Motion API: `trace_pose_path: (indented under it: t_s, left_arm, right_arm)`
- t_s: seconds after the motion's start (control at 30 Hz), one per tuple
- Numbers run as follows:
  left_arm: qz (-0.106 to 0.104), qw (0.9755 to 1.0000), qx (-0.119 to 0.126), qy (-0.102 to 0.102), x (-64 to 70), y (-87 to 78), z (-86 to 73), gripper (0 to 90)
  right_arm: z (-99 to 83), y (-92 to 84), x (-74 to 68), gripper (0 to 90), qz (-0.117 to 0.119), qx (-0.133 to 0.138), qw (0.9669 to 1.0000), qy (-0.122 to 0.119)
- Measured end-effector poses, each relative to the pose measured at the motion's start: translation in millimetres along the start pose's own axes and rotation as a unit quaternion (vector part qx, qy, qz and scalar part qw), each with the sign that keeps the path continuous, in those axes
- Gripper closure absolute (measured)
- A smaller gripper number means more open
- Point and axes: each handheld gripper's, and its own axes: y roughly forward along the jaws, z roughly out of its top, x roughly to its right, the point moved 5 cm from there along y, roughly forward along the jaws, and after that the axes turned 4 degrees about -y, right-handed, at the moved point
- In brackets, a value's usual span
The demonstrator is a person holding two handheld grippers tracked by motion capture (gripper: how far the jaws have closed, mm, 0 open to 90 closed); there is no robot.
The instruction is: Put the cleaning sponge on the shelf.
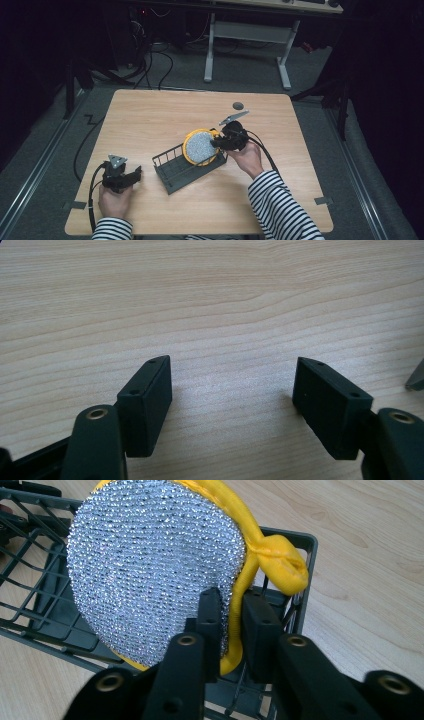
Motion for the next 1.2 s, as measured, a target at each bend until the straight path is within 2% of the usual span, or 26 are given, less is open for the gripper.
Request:
trace_pose_path:
  t_s: [0.13, 0.23, 0.37, 0.47, 0.67, 0.87, 1.2]
  left_arm:
    - [0.0, 1.0, 0.0, 0.0, 0.0, 0.0, 0.0, 32.6]
    - [0.0, 1.0, 0.0, 0.0, 0.0, 0.0, 0.0, 32.6]
    - [0.0, 1.0, 0.0, 0.0, 0.0, 0.0, 0.0, 32.7]
    - [0.0, 1.0, 0.0, 0.0, 0.0, 0.0, 0.0, 32.7]
    - [0.0, 1.0, 0.0, 0.0, 0.0, 0.0, 0.0, 32.6]
    - [0.0, 1.0, 0.0, 0.0, 0.0, 0.0, 0.0, 32.6]
    - [0.0, 1.0, 0.0, 0.0, 0.0, 0.1, 0.1, 32.7]
  right_arm:
    - [1.9, -2.6, -0.1, 59.5, 0.008, 0.014, 0.9998, 0.009]
    - [4.1, -5.1, -2.7, 53.0, 0.002, 0.022, 0.9997, 0.006]
    - [5.7, -11.7, -4.3, 51.6, -0.004, 0.033, 0.9994, 0.001]
    - [6.7, -20.0, -2.9, 51.0, 0.0, 0.049, 0.9988, 0.007]
    - [6.3, -37.3, 1.3, 50.6, -0.015, 0.071, 0.9973, 0.011]
    - [-0.3, -56.8, 9.8, 51.5, -0.03, 0.096, 0.9946, 0.024]
    - [-16.5, -88.2, 24.3, 52.3, -0.053, 0.12, 0.9904, 0.046]
